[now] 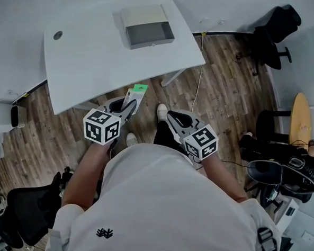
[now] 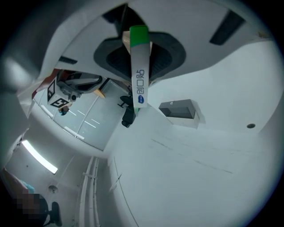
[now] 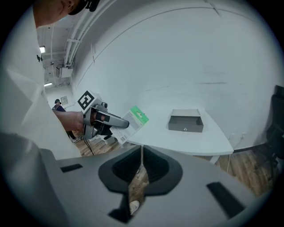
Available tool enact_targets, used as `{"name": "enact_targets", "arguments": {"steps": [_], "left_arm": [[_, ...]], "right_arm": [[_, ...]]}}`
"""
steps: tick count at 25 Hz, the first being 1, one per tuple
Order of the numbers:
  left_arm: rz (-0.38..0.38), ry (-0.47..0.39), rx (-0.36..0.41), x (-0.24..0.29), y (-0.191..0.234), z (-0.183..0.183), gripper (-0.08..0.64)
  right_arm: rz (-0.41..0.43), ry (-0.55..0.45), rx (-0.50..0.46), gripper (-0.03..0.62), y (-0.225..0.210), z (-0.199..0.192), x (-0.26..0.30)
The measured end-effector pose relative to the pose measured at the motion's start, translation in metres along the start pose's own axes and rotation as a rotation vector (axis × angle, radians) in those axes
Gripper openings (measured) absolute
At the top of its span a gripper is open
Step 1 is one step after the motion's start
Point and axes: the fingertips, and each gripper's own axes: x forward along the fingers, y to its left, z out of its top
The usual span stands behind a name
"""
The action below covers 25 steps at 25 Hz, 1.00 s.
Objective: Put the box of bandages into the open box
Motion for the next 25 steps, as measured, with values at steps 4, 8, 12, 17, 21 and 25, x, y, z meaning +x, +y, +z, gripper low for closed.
{"name": "enact_targets", "arguments": {"steps": [4,8,12,17,21,25], "left_arm": [[0.056,-0.002,0.005,0.031,0.016,0.030,0.089],[0.120,0.005,0.012,0.065,0.032,0.064,0.089],[0.171,0.009,0.027,0.097,0.052,0.097,0.089],[0.221,0.028,0.061,0.139,0.068,0.132,0.089],[0.256,0.071,0.092,0.173,0.081,0.151,0.089],[0.288,0.117,0.087,0.205,0.100,0.158,0.089]], "right_arm": [[0.024,-0.013,-0.003,0.015,-0.042,0.013,0.006],[0.058,-0.022,-0.014,0.015,-0.091,0.029,0.011],[0.083,-0.033,-0.023,0.016,-0.131,0.042,0.020],[0.091,-0.054,-0.005,0.015,-0.178,0.051,0.018],[0.096,-0.060,0.019,0.015,-0.208,0.050,0.013],[0.096,-0.061,0.038,0.015,-0.233,0.046,0.008]]}}
